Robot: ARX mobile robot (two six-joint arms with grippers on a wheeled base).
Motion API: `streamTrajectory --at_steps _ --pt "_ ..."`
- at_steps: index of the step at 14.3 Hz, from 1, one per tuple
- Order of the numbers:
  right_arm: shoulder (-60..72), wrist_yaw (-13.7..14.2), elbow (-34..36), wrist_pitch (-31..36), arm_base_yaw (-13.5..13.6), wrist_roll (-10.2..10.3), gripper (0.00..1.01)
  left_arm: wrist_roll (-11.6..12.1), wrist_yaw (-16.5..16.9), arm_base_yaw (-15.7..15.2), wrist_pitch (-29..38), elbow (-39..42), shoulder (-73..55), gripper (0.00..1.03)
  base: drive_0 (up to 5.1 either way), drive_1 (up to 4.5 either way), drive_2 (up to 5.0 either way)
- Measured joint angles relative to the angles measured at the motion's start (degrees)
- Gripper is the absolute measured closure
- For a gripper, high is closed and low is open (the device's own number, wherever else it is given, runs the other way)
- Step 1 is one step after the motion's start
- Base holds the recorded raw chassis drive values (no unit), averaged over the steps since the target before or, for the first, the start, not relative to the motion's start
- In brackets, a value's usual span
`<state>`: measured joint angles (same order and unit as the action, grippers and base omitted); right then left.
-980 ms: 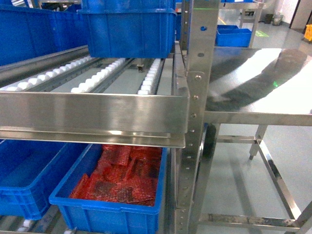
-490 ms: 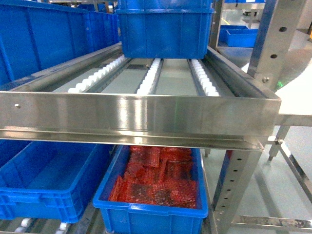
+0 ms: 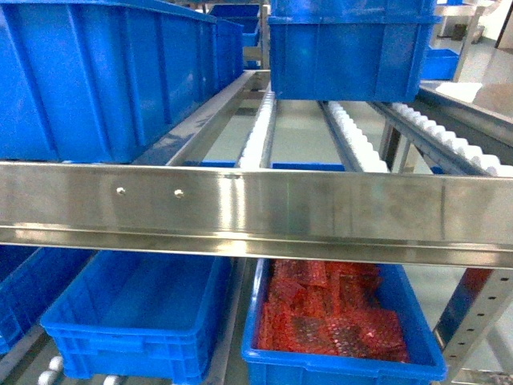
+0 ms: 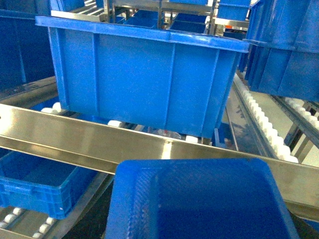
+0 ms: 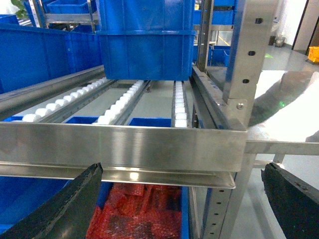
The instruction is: Pick blue part to blue bin on bottom shelf
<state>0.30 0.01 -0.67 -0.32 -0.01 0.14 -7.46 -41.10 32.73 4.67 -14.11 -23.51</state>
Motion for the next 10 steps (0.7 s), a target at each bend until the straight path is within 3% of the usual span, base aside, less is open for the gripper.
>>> streamTrajectory --at_steps 4,10 --pt "0.00 -0.02 0.00 0.04 0.00 0.00 0.03 0.00 0.02 0.02 -0.20 0.00 -0.07 0.60 -4.8 3.61 1.3" --pt "0.00 -0.22 0.00 0.04 0.00 0.00 0.03 0.00 -0.20 -0.09 -0.15 0.00 0.02 0.60 0.0 0.00 0.0"
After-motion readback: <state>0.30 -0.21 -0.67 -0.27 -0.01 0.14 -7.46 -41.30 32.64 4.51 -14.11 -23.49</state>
